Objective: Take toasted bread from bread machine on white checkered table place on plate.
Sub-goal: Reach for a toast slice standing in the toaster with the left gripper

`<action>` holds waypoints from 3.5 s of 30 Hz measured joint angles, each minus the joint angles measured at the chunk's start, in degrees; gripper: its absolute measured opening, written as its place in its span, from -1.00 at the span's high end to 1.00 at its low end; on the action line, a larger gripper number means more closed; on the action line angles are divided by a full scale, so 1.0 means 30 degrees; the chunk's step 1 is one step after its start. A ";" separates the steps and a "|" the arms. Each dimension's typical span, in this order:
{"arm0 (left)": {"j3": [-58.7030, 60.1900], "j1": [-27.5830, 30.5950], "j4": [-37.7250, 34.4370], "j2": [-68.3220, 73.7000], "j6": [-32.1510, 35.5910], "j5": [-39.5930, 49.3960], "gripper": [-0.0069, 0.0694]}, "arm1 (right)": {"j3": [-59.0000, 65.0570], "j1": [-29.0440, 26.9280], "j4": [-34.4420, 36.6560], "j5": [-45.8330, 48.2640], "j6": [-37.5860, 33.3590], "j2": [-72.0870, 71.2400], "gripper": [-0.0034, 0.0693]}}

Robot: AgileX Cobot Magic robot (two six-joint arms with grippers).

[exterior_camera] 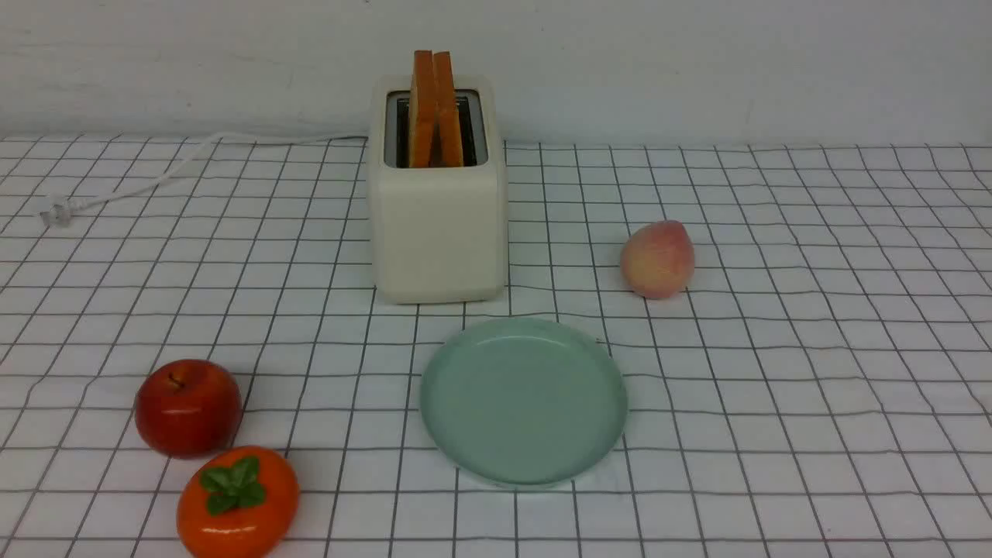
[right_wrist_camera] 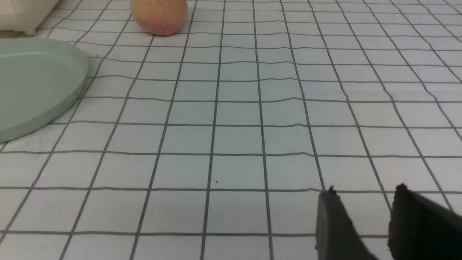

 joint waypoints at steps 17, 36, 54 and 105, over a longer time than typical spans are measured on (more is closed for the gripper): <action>0.0000 0.0000 0.0000 0.0000 0.0000 0.0000 0.19 | 0.0000 0.0000 0.0000 0.0000 0.0000 0.0000 0.25; 0.0000 0.0000 0.0050 0.0000 0.0000 -0.0141 0.19 | 0.0000 0.0000 0.0000 0.0000 0.0000 0.0000 0.25; 0.0000 0.0000 -0.4530 0.0000 0.0017 -0.4768 0.19 | 0.0000 0.0000 0.0000 0.0000 0.0000 0.0000 0.24; -1.6878 -0.6997 -1.1810 1.9881 1.5796 -0.7992 0.85 | -1.8955 0.1071 1.1735 0.8174 -0.8768 1.4001 0.91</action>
